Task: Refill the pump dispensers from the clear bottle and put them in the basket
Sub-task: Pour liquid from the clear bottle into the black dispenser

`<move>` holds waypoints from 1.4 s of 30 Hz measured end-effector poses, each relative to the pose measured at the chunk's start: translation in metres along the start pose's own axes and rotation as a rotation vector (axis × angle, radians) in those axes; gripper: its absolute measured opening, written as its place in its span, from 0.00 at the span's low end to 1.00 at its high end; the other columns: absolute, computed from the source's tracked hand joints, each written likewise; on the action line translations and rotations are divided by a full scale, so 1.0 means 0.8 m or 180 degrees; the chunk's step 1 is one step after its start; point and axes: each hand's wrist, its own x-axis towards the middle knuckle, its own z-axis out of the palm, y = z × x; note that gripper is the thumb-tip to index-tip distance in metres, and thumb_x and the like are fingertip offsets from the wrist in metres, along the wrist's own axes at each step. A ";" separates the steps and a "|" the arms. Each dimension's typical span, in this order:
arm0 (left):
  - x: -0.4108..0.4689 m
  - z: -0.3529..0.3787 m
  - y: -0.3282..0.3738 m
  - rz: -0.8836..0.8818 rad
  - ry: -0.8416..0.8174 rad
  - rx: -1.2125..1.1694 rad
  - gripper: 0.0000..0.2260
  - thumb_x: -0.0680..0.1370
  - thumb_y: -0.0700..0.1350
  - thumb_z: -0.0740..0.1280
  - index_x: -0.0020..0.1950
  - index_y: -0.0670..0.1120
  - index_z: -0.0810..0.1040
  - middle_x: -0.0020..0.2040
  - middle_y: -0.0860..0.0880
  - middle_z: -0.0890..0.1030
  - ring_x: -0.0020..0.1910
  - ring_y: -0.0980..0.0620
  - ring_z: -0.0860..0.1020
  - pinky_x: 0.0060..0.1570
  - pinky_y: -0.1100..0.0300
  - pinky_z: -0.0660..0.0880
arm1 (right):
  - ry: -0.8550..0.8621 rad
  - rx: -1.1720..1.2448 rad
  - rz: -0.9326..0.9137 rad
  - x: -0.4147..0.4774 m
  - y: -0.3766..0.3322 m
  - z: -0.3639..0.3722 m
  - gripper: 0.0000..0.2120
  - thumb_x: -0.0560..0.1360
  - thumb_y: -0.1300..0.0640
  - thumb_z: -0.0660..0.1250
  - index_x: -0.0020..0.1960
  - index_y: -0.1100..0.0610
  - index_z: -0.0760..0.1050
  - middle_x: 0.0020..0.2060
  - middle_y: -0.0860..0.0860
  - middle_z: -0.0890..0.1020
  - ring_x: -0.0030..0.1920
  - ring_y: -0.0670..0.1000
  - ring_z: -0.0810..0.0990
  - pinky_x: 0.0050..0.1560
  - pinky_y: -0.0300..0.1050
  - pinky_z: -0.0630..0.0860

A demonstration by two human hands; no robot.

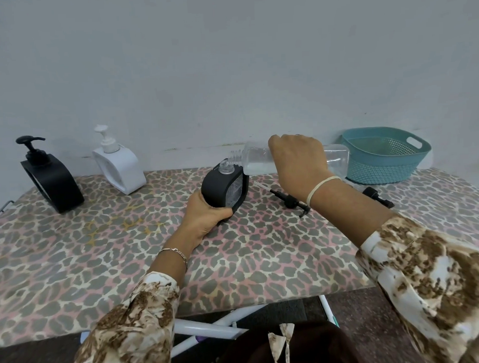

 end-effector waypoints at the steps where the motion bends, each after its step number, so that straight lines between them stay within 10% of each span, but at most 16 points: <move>1: 0.000 0.000 0.000 -0.0004 -0.0004 0.0000 0.19 0.61 0.31 0.76 0.45 0.51 0.80 0.38 0.59 0.85 0.40 0.60 0.83 0.35 0.70 0.76 | 0.0001 0.0006 0.0000 0.000 0.000 0.000 0.14 0.67 0.71 0.65 0.44 0.57 0.63 0.30 0.49 0.63 0.36 0.53 0.68 0.37 0.45 0.64; 30: -0.003 0.000 0.000 -0.0019 -0.0029 -0.0132 0.24 0.63 0.31 0.75 0.52 0.51 0.77 0.47 0.54 0.83 0.43 0.62 0.82 0.37 0.70 0.76 | -0.0009 0.0473 0.0358 -0.002 0.015 0.038 0.19 0.66 0.66 0.67 0.55 0.56 0.70 0.31 0.47 0.64 0.32 0.51 0.65 0.26 0.41 0.53; 37: -0.004 -0.002 -0.001 -0.0038 0.0012 -0.0263 0.35 0.63 0.31 0.76 0.67 0.47 0.68 0.58 0.48 0.79 0.55 0.51 0.79 0.56 0.52 0.78 | 0.0077 0.0924 0.0663 -0.001 0.033 0.053 0.23 0.64 0.63 0.68 0.58 0.55 0.70 0.36 0.49 0.74 0.35 0.54 0.72 0.28 0.41 0.59; 42: -0.005 -0.002 0.000 -0.0121 -0.0029 -0.0499 0.32 0.65 0.36 0.79 0.64 0.51 0.70 0.56 0.49 0.81 0.55 0.46 0.80 0.46 0.58 0.78 | 0.0346 0.2031 0.0946 0.005 0.053 0.065 0.26 0.64 0.56 0.73 0.61 0.52 0.73 0.52 0.48 0.81 0.49 0.52 0.79 0.40 0.42 0.72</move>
